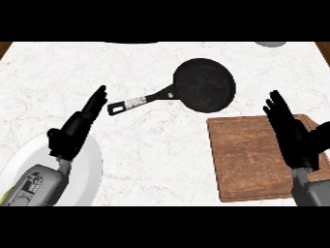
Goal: Pick the squash from the cutting board and place it in the pan
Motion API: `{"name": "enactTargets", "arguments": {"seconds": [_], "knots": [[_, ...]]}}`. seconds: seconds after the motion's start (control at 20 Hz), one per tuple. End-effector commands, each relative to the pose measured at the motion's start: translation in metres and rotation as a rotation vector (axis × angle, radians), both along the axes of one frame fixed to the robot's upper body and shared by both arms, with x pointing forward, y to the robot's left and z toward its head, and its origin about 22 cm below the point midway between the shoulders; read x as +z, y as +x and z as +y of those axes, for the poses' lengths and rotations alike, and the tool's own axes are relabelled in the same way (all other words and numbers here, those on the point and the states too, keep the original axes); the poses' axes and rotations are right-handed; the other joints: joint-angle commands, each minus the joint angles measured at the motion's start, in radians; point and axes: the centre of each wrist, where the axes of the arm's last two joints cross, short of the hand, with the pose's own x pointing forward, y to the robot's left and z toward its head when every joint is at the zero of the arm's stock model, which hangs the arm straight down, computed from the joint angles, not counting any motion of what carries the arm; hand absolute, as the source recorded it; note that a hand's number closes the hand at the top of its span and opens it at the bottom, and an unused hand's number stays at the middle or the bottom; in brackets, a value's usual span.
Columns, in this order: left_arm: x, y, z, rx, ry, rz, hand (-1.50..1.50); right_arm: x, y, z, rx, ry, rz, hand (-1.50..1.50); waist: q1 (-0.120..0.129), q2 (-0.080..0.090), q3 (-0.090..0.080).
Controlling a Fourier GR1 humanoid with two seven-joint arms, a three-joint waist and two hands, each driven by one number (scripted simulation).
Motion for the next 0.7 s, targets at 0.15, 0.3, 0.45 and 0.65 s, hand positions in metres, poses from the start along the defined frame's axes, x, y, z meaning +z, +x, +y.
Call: {"name": "enactTargets", "arguments": {"seconds": [0.15, 0.3, 0.45, 0.65], "knots": [[-0.011, -0.002, 0.066, 0.278, 0.141, 0.121, 0.00, 0.069, 0.025, 0.013, 0.532, 0.086, -0.262, -1.50, 0.056, 0.007, 0.038], [-0.026, -0.015, 0.085, 0.364, 0.154, 0.199, 0.00, 0.064, 0.025, 0.001, 0.040, 0.502, -0.465, -1.50, -0.030, -0.009, 0.083], [-0.017, -0.013, 0.115, 0.504, 0.203, 0.251, 0.00, 0.078, 0.028, -0.096, 0.145, -0.174, -0.413, 1.50, 0.011, 0.023, 0.038], [-0.015, -0.016, 0.111, 0.513, 0.213, 0.267, 0.00, 0.042, 0.011, -0.135, 0.286, 0.177, -0.526, -1.50, 0.008, 0.018, 0.040]]}}
